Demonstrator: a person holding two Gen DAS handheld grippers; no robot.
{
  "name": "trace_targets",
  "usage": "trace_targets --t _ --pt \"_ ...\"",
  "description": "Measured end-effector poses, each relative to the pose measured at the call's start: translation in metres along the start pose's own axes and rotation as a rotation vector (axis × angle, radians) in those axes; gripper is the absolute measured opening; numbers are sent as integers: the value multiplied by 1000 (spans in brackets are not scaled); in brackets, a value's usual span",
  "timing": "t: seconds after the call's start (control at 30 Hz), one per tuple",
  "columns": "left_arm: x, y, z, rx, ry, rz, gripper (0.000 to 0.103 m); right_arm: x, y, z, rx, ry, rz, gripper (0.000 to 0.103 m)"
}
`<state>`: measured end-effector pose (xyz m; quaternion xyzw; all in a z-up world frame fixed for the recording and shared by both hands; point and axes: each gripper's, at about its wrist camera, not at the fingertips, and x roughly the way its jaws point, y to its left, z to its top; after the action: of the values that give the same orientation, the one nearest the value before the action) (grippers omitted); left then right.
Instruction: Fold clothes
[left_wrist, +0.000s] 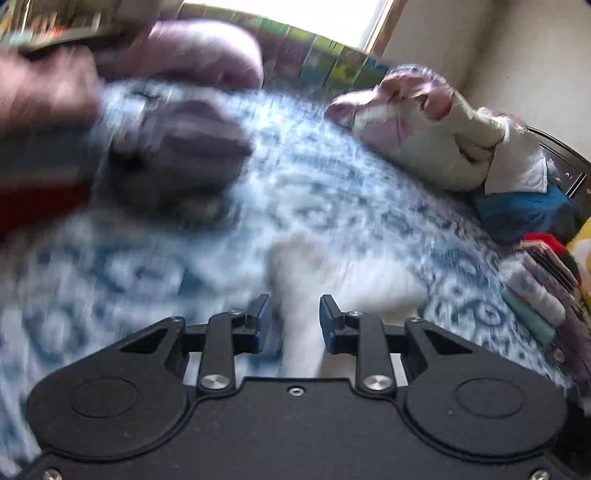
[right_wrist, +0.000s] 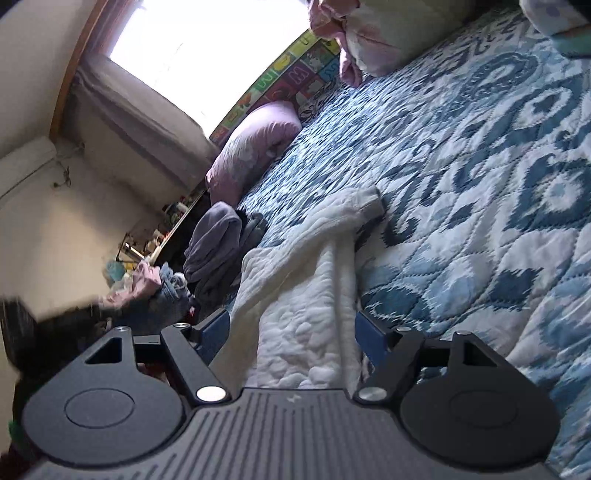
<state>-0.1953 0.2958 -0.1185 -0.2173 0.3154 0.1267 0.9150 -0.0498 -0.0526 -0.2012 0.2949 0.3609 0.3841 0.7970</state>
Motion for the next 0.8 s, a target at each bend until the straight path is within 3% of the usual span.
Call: trace_targets --t 0.03,0.13,0.23,0.33,0.4,0.7,0.8 --pt "-1 5 -10 7 18 36 26 0 1 -1 -6 1 -1 75" --pt "5 13 -27 -20 88 44 23 1 4 -3 -23 6 -3 75" --pt "18 7 -39 -34 155 -19 21 2 7 -6 -40 10 -5 75" --pt "41 -15 -59 -48 208 -128 21 2 10 -9 -56 14 -7 75" --pt "59 -27 -72 -46 225 -135 21 3 12 -10 -68 17 -8 75" --pt "38 -18 -73 -85 147 -128 21 4 9 -11 -58 9 -2 75" --pt "46 -9 -82 -131 163 -153 21 7 11 -15 -49 17 5 75"
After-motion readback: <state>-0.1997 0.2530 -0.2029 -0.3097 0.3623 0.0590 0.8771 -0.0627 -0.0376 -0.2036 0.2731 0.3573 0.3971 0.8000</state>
